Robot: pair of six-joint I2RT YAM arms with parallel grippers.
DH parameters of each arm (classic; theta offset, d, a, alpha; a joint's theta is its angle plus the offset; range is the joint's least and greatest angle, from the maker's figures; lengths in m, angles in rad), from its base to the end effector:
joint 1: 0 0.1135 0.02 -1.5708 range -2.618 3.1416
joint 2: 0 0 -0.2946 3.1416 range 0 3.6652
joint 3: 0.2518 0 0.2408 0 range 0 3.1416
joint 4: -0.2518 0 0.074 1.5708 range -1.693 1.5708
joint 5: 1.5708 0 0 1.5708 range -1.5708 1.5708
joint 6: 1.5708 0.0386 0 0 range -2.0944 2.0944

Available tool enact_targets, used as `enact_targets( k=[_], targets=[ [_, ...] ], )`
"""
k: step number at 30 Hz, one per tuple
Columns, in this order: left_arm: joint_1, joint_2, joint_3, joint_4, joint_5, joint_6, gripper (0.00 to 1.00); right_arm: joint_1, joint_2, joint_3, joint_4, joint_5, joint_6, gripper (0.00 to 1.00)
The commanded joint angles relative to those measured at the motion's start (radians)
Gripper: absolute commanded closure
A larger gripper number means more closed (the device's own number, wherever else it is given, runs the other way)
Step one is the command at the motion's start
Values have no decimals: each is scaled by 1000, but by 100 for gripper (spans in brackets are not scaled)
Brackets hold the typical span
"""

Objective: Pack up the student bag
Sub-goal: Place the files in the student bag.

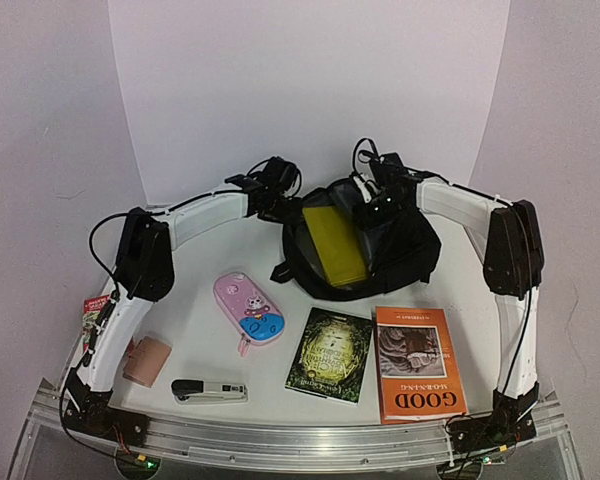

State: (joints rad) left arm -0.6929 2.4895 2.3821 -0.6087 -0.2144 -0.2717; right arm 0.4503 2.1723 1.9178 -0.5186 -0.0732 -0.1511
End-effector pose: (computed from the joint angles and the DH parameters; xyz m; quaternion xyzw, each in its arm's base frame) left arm 0.4490 -0.3621 0.2536 0.1458 0.8941 -0.1049 0.4102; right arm 0.4562 0.2237 0.2772 -0.2863 0.8754 0.0912 0.3787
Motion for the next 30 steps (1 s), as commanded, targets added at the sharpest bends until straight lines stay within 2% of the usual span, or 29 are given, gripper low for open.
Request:
enact_targets(
  k=[1,4,8,13,16,19,22,26,30],
  targets=[
    [48,-162,-278,198,147,-95,100,-2,-78,65,-18,-68,51,44],
    [60,-194,-298,221,169,-108,100,1,-109,82,-18,-161,107,36],
    [69,-195,-270,202,188,-117,100,16,-116,101,-18,-183,134,21],
    [93,-203,-294,212,263,-166,96,24,-114,96,-17,-160,135,20],
    [93,-216,-316,224,268,-170,92,40,-123,77,-17,-194,143,27],
    [98,-221,-318,211,267,-179,80,55,-143,49,-18,-231,153,33],
    [103,-248,-342,199,270,-182,65,55,-194,4,-25,-269,192,32],
    [100,-374,-496,252,279,-178,44,51,-310,-102,-88,-279,137,19],
    [57,-566,-708,317,288,-152,25,1,-466,-231,-212,-311,59,7]
  ],
)
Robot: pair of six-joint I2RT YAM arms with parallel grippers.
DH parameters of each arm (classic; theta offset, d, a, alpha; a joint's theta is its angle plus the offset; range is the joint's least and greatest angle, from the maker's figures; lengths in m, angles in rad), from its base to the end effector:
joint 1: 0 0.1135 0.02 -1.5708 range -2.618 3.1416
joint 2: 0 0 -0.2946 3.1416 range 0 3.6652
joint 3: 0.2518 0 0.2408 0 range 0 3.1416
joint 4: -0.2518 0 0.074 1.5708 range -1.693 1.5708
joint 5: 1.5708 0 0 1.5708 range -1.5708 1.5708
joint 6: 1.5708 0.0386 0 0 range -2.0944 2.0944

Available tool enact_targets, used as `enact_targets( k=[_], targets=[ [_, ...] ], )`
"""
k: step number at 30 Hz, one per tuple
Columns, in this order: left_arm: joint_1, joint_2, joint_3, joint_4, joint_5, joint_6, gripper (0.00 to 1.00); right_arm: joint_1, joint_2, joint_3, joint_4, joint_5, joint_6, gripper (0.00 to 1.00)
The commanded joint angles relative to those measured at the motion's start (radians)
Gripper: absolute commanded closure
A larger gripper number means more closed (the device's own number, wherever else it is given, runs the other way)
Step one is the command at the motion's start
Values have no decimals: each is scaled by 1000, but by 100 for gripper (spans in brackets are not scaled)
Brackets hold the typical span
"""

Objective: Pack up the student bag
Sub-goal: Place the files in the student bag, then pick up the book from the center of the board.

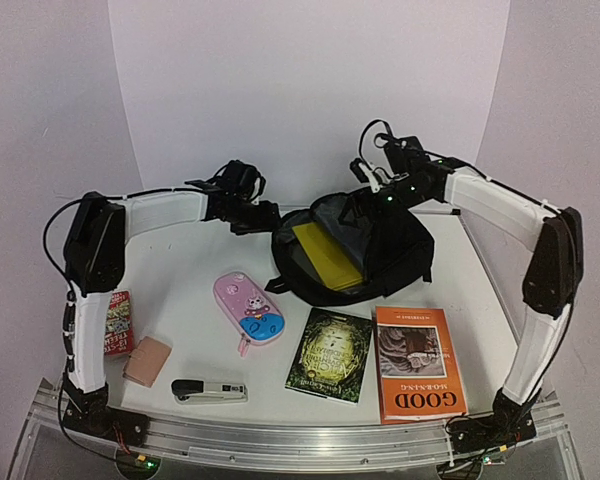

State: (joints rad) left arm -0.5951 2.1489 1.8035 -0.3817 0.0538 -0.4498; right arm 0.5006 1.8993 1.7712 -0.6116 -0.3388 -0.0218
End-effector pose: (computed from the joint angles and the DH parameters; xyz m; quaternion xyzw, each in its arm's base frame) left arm 0.4169 -0.2847 0.2629 0.0772 0.9088 -0.2255 0.3425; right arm 0.3760 0.2203 0.3476 -0.2986 0.8536 0.2442 0.3500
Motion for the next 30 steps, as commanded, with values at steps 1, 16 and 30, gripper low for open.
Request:
enact_targets(
  k=[1,16,30],
  targets=[
    [-60,-259,-165,97,31,35,22,-74,-230,-128,-148,-56,-88,4],
    [-419,-57,-223,369,345,-175,43,-432,-407,-534,-526,-71,-536,3],
    [-447,197,6,354,360,-275,50,-436,-155,-588,-495,-128,-575,14]
  ],
)
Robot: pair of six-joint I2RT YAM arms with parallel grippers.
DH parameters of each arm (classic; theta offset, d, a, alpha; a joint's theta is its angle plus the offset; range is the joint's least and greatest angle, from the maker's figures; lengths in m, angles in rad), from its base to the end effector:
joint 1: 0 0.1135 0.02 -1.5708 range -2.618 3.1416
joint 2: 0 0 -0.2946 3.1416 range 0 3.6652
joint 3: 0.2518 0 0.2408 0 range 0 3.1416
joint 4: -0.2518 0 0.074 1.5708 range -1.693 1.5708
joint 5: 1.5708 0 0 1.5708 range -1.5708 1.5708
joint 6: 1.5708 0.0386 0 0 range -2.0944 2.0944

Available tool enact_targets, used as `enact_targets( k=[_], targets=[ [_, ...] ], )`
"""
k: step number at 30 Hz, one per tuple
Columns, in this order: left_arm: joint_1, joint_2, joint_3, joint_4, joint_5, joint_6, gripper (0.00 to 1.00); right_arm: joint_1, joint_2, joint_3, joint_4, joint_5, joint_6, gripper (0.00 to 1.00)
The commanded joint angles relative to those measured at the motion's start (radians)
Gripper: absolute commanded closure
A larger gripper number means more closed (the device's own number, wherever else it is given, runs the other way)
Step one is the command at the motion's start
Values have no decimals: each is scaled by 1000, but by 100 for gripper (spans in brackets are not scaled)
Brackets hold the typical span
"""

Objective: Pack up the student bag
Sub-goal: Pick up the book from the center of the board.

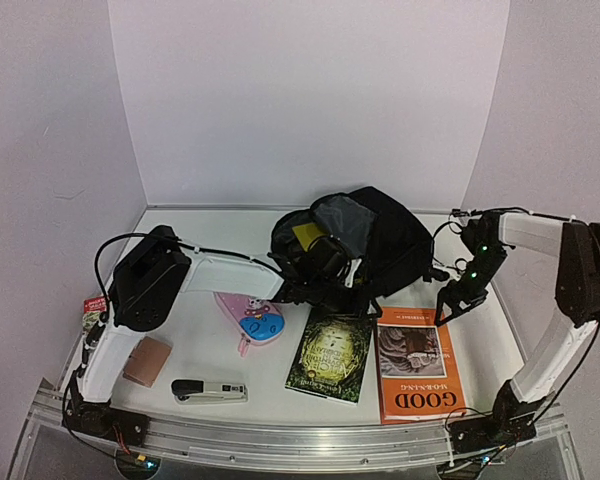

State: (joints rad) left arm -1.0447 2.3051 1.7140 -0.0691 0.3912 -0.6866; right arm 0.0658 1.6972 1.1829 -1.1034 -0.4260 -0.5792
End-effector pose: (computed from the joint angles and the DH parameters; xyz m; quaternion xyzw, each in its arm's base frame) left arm 0.2540 -0.4667 0.1848 0.2410 0.8517 -0.4416 0.1466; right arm 0.2829 0.0346 0.2342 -0.3050 0.9283 0.2102 0.0315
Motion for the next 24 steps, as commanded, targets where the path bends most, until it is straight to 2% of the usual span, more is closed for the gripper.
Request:
enact_targets(
  k=[1,5,11,17,24],
  targets=[
    [3,57,110,43,32,-48,52,-1,61,2,-3,-50,-15,14],
    [1,88,138,62,52,-81,56,-1,93,7,-4,-81,-9,14],
    [0,106,160,44,13,-115,57,0,129,6,-2,-77,-7,14],
    [-13,55,93,23,-76,-145,56,-1,137,-2,14,-82,2,16],
    [-16,119,152,59,3,-167,61,-1,142,-1,31,-103,22,17]
  ],
)
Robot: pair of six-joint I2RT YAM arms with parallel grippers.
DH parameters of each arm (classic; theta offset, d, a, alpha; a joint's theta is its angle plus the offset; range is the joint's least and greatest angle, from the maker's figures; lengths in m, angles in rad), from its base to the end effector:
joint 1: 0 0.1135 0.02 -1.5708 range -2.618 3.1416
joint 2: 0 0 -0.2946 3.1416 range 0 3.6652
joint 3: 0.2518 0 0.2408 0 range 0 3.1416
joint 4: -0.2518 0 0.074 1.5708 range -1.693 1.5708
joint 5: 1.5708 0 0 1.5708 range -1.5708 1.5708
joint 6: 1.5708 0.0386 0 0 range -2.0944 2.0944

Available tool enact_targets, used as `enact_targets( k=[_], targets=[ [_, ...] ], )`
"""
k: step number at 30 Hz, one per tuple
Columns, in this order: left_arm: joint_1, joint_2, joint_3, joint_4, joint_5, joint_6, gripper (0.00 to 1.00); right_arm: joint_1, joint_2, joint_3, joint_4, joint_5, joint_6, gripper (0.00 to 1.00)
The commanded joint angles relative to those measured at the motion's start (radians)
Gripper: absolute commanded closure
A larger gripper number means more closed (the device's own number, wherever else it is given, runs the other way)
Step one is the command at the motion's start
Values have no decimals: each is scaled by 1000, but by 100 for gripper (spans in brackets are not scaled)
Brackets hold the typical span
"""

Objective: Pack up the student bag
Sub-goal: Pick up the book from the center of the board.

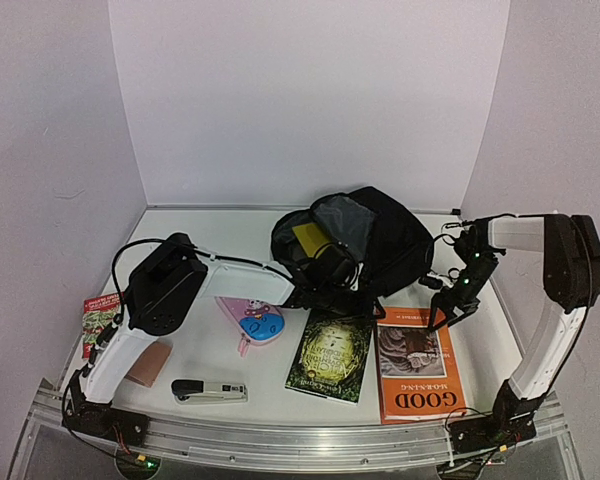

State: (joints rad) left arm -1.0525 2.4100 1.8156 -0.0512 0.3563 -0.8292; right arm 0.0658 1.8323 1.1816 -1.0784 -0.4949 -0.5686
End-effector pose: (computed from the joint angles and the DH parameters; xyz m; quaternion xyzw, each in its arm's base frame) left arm 0.2628 -0.4879 0.1631 0.1767 0.8664 -0.4483 0.1306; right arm 0.2992 0.0381 0.1979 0.2831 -0.9243 -0.2556 0.0135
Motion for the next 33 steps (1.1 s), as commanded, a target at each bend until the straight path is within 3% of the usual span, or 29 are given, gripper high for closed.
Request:
enact_targets(
  k=[1,7,15,25,33],
  targets=[
    [-9,22,59,46,49,-27,62,-1,8,1,6,-34,13,17],
    [-10,7,63,119,68,8,71,0,-16,0,4,-54,24,17],
    [-10,16,120,110,90,52,99,-1,-68,9,-2,-71,38,16],
    [-11,-85,14,168,130,176,100,-30,-197,139,-138,-36,-67,2],
    [-12,-201,-76,146,151,353,100,-30,-257,263,-274,-10,-209,2]
  ],
)
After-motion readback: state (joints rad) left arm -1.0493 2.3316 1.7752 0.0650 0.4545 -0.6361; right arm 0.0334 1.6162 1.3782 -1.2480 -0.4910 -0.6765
